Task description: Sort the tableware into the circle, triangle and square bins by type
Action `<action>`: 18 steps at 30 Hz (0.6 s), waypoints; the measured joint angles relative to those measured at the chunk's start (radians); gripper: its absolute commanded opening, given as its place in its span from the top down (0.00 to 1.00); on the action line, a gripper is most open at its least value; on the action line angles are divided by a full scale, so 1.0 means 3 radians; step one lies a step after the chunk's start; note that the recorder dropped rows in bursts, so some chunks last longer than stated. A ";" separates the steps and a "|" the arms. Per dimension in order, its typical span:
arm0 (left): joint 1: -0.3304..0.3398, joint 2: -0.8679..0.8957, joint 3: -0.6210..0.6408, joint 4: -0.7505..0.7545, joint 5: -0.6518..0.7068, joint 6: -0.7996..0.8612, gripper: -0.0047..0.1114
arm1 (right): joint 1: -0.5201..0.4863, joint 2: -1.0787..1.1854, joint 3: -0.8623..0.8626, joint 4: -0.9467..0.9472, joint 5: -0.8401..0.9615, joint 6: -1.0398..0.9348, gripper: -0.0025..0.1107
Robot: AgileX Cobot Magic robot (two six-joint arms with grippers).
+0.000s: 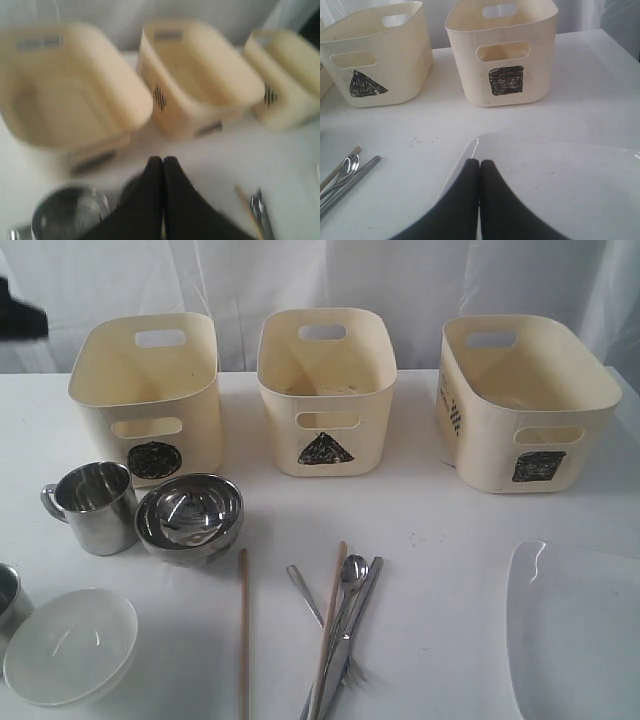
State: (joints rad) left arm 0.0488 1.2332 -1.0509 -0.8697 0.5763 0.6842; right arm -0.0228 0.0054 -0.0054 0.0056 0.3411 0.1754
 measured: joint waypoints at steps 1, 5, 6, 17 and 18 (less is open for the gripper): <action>-0.0007 0.0178 -0.0007 0.0767 0.0384 -0.0544 0.96 | 0.0000 0.0000 0.0000 0.0000 0.0000 0.0000 0.98; -0.0007 0.0226 -0.0007 0.2485 0.1250 -0.1678 0.96 | 0.0000 0.0000 0.0000 0.0000 0.0000 0.0000 0.98; -0.0007 0.0170 -0.0007 0.2630 0.1397 -0.1774 0.96 | 0.0000 0.0000 0.0000 0.0000 0.0000 0.0000 0.98; -0.0007 -0.0029 -0.0014 0.1993 0.1606 -0.1500 0.82 | 0.0000 0.0000 0.0000 0.0000 0.0000 0.0000 0.98; -0.0007 -0.0029 -0.0014 0.1995 0.1599 -0.1436 0.74 | 0.0000 0.0000 0.0000 0.0000 0.0000 0.0000 0.98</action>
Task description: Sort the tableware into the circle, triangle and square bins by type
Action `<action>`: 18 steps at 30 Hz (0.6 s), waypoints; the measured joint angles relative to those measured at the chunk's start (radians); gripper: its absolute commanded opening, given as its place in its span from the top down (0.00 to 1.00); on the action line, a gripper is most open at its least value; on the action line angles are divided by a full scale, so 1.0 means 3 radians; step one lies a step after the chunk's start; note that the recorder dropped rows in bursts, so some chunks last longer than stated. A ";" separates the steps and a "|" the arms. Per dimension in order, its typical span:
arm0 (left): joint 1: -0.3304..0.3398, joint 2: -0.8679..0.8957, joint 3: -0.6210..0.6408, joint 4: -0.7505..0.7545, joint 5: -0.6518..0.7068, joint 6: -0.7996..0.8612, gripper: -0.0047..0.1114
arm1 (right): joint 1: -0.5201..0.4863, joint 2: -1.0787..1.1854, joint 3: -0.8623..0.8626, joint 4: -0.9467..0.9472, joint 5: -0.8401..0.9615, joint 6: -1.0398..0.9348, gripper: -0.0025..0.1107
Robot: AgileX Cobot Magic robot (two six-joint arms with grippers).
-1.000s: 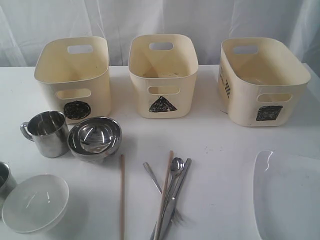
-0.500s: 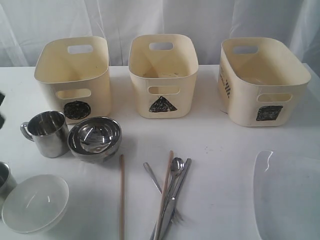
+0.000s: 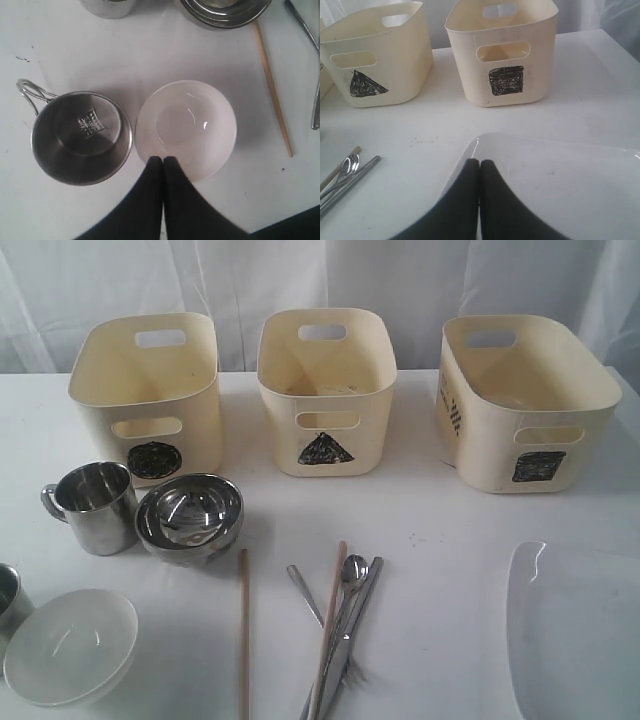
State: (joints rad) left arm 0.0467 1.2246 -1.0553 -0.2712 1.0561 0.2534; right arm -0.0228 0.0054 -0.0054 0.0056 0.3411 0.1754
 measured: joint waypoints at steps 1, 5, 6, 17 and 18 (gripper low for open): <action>0.0000 0.0000 0.0000 0.0000 -0.0007 0.0011 0.68 | 0.0000 0.0000 0.0000 0.0000 0.0000 0.0000 0.98; 0.0000 0.0000 0.0000 -0.0063 -0.0006 0.0017 0.43 | 0.0000 0.0000 0.0000 0.0000 0.0000 0.0000 0.98; 0.0000 0.0000 0.0000 -0.0078 -0.0022 0.0017 0.38 | 0.0000 0.0000 0.0000 0.0000 0.0000 0.0000 0.98; 0.0000 0.0137 0.0006 -0.0293 -0.0033 0.0078 0.34 | 0.0000 0.0000 0.0000 0.0000 0.0000 0.0000 0.98; 0.0000 0.0163 0.0033 -0.0331 -0.0016 0.0078 0.36 | 0.0000 0.0000 0.0000 0.0000 0.0000 0.0000 0.98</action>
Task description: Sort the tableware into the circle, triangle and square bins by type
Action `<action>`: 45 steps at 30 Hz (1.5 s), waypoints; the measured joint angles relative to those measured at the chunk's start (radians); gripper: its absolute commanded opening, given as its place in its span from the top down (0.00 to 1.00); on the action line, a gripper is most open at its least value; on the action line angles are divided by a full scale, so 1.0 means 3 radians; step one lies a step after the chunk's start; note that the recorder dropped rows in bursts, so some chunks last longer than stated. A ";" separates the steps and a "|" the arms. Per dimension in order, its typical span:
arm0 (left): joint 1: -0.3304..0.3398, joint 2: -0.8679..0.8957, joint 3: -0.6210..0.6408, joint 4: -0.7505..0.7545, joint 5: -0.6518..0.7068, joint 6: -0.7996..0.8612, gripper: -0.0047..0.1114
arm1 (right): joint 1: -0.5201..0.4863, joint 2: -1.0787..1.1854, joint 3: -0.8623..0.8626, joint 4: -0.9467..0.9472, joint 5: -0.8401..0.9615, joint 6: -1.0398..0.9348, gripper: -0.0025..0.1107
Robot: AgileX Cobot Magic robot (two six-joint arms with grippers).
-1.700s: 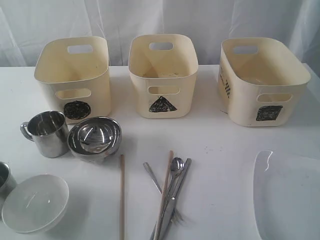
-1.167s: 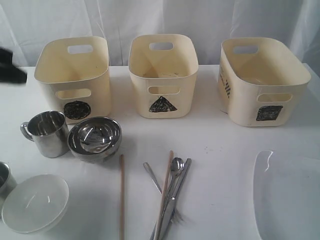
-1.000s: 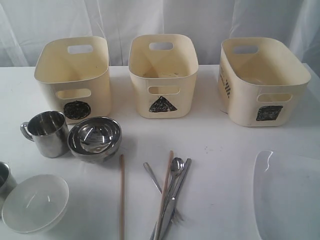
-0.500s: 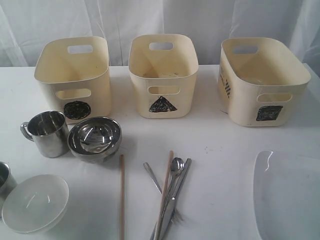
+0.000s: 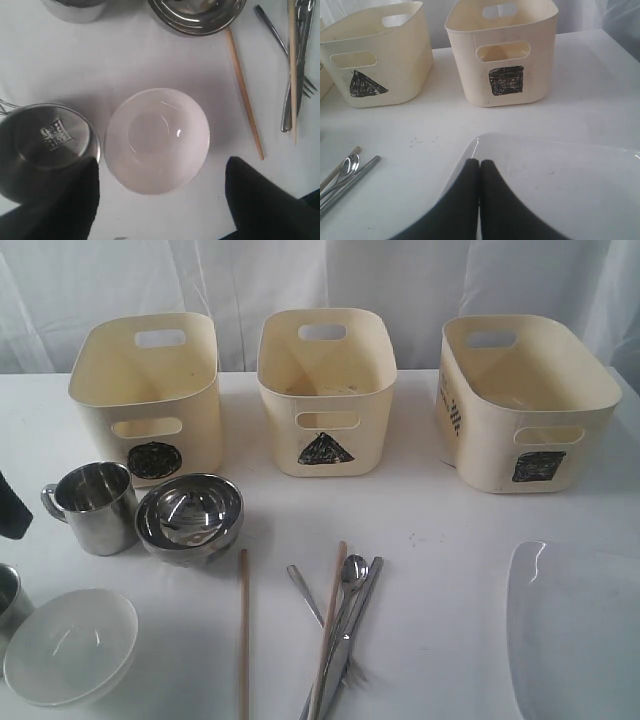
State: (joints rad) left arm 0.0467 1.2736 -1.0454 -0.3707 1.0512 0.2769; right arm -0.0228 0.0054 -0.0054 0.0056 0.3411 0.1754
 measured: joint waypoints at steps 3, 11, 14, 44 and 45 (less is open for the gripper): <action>0.0000 0.0145 0.0342 -0.0031 -0.0500 -0.0157 0.37 | 0.0000 0.0000 0.0000 0.0000 0.0000 0.0000 0.98; 0.0000 0.0263 0.0700 0.0080 -0.0957 -0.0398 0.37 | 0.0000 0.0000 0.0000 0.0000 0.0000 0.0000 0.98; 0.0000 0.0268 0.0817 0.0162 -0.1192 -0.0454 0.37 | 0.0000 0.0000 0.0000 0.0000 0.0000 0.0000 0.98; 0.0000 0.0268 0.1165 0.0304 -0.1527 -0.0012 0.69 | 0.0000 0.0000 0.0000 0.0000 0.0000 0.0000 0.98; 0.0000 0.0268 0.1165 0.0304 -0.1527 -0.0012 0.71 | 0.0000 0.0000 0.0000 0.0000 0.0000 0.0000 0.98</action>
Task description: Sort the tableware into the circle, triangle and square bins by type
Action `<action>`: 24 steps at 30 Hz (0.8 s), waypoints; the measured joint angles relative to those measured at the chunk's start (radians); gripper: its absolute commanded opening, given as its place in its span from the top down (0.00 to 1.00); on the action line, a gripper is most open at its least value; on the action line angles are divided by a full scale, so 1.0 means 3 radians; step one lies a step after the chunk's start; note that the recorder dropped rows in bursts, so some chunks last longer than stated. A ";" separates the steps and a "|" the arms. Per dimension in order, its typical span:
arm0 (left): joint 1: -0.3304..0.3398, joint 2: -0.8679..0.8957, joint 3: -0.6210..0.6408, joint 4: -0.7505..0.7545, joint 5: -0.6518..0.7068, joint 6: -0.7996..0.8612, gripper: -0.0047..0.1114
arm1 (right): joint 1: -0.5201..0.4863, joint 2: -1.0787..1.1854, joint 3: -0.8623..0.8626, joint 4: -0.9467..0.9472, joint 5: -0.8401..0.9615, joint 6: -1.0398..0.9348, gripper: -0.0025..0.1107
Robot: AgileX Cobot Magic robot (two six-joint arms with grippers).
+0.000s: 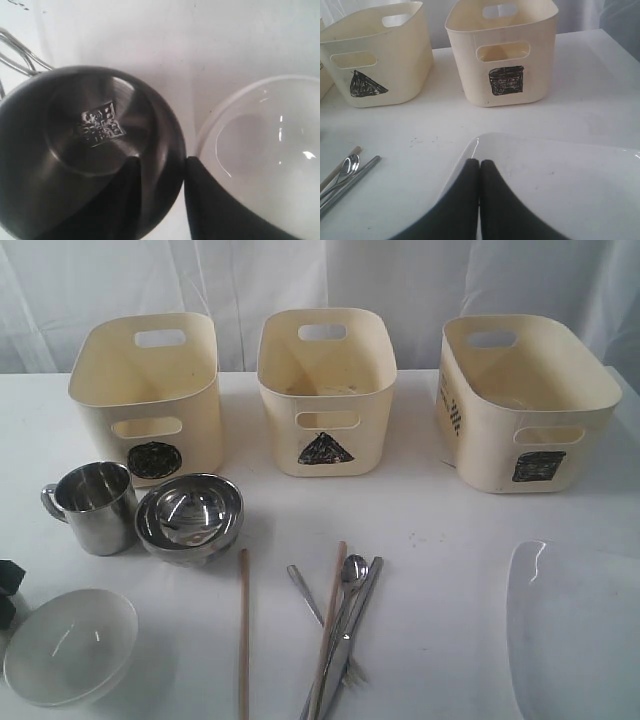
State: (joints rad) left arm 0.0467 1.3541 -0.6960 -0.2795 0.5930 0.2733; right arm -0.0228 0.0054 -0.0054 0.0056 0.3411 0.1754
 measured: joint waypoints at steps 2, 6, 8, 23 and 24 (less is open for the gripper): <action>0.0000 0.0000 0.0000 0.0000 0.0000 0.0000 0.76 | 0.0000 0.0000 0.0000 0.0000 0.0000 0.0000 0.98; 0.0000 0.0000 0.0000 0.0000 0.0008 0.0000 0.84 | 0.0000 0.0000 0.0000 0.0000 0.0000 0.0000 0.98; 0.0000 0.0000 0.0000 0.0000 0.0008 0.0000 0.91 | 0.0000 0.0000 0.0000 0.0000 0.0000 0.0000 0.98; 0.0000 0.0000 0.0000 0.0048 0.0019 0.0031 0.96 | 0.0000 0.0000 0.0000 0.0000 0.0000 0.0000 0.98; 0.0000 0.0000 0.0000 0.0056 0.0024 0.0070 0.96 | 0.0000 0.0000 0.0000 0.0000 0.0000 0.0000 0.98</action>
State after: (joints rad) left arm 0.0467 1.3541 -0.6960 -0.2626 0.6003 0.2945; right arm -0.0228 0.0054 -0.0054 0.0056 0.3411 0.1754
